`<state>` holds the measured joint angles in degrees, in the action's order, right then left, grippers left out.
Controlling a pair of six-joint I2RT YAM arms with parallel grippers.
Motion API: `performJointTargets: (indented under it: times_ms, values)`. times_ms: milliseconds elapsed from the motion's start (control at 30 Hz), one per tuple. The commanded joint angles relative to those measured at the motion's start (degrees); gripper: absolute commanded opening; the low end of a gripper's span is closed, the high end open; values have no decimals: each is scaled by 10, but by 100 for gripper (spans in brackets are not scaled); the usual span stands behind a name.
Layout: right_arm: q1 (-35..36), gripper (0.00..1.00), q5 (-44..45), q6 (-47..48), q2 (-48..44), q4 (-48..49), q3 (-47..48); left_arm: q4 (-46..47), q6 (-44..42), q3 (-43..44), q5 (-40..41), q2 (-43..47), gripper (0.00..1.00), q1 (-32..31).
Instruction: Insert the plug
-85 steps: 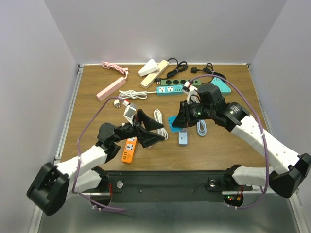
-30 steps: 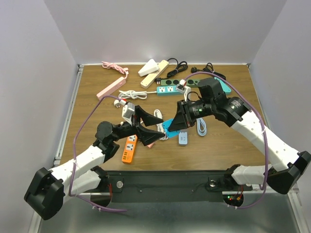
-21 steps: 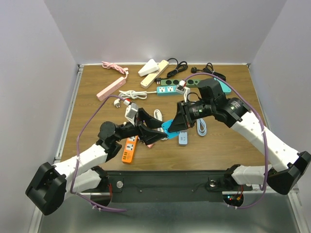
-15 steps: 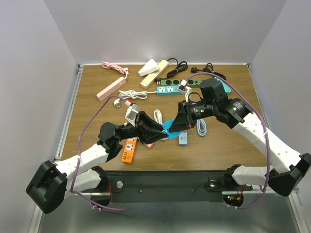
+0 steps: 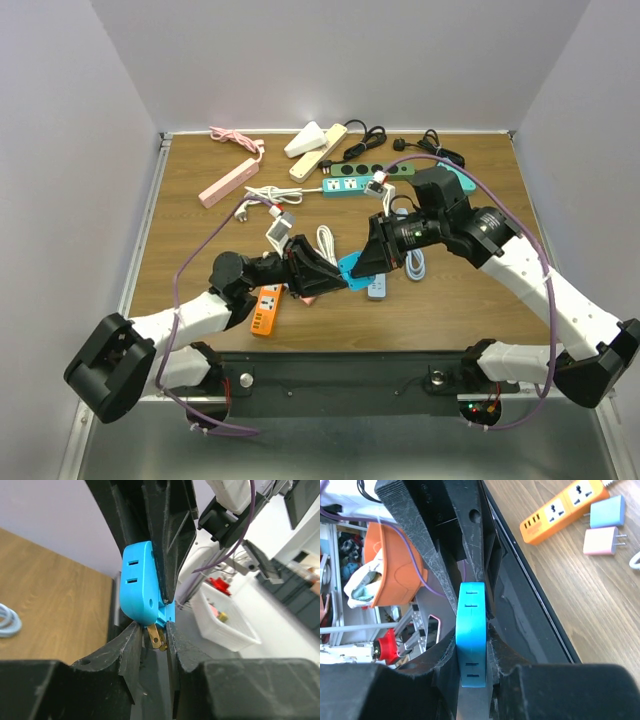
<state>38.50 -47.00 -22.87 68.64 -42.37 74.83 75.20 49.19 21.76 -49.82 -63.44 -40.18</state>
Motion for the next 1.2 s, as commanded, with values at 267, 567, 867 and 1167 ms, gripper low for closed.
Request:
performJointTargets:
  times_ms: [267, 567, 867, 1167]
  values:
    - [0, 0, -60, 3, -11, 52, -6, 364, 91, -17, -60, -29, 0, -10]
    - [1, 1, -93, -24, -23, 101, -24, 369, 99, -14, -74, 2, 0, -11]
    - [0, 0, -87, -32, -29, 109, -30, 363, 108, -9, -74, 5, 0, -12]
    - [0, 0, -22, -45, -49, 103, -19, 106, -41, 8, -43, 77, 68, -10]
